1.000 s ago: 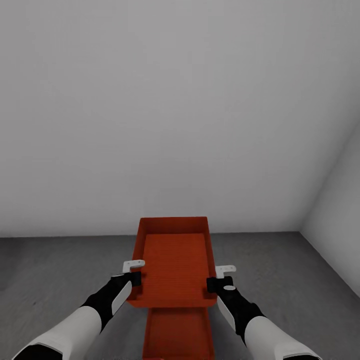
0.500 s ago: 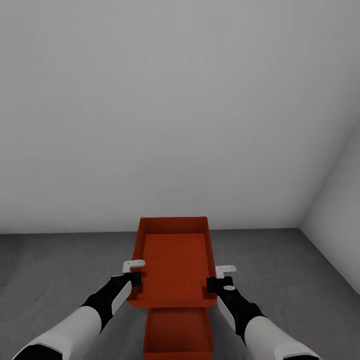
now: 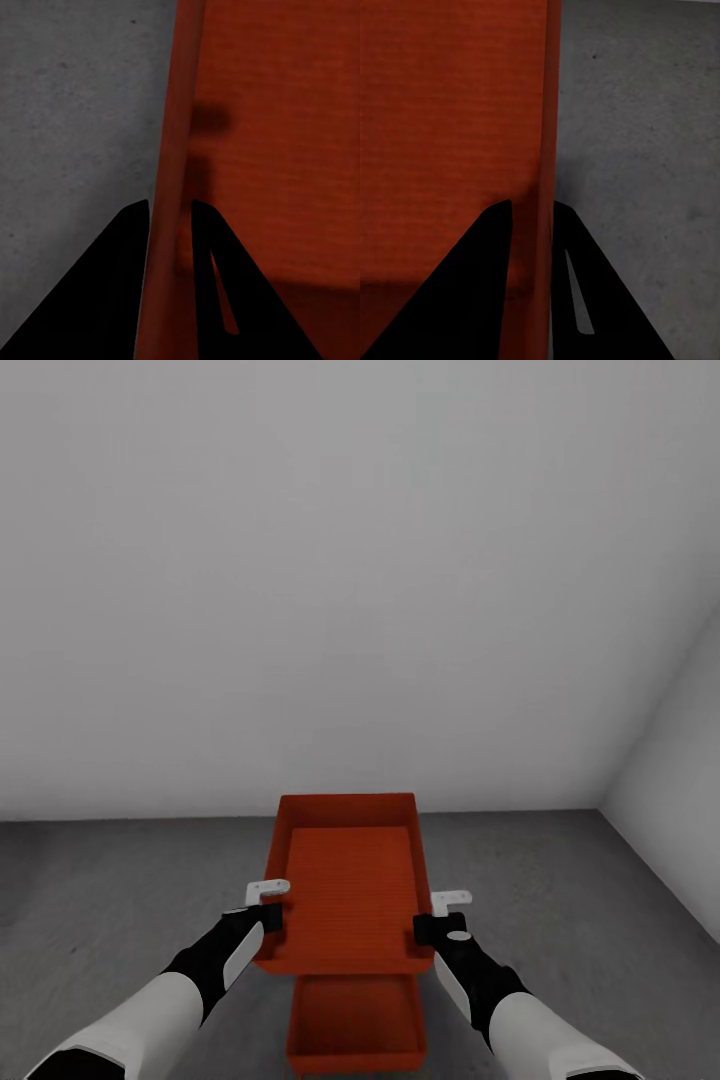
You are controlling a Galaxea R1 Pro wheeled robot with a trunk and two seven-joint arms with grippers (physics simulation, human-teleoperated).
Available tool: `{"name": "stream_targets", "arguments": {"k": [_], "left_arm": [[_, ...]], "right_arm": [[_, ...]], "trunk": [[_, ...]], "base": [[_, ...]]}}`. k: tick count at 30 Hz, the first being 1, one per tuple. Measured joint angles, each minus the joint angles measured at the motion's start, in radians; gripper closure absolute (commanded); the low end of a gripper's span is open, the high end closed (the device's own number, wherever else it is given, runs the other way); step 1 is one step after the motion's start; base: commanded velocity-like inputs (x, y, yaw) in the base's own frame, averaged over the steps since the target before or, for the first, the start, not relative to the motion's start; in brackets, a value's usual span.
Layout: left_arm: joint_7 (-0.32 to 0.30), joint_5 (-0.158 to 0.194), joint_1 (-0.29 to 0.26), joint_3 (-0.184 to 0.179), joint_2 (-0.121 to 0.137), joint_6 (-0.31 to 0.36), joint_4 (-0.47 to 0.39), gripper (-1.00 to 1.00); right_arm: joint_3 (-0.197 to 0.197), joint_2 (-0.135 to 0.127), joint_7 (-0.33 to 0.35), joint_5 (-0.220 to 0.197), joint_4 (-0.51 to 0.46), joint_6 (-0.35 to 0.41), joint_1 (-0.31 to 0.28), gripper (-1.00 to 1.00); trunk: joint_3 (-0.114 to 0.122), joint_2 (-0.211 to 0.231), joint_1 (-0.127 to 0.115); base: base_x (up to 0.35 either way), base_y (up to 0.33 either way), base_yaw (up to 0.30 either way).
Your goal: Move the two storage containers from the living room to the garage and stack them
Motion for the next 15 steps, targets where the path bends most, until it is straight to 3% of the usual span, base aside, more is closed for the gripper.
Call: {"name": "stream_targets", "arguments": {"k": [15], "left_arm": [[-0.002, -0.004, 0.0, 0.003, -0.001, 0.001, 0.001, 1.0]], "right_arm": [[0.0, -0.001, 0.002, -0.001, 0.0, 0.0, 0.0, 1.0]], "trunk": [[-0.024, 0.0, 0.0]], "base": [[0.0, 0.0, 0.0]]}}
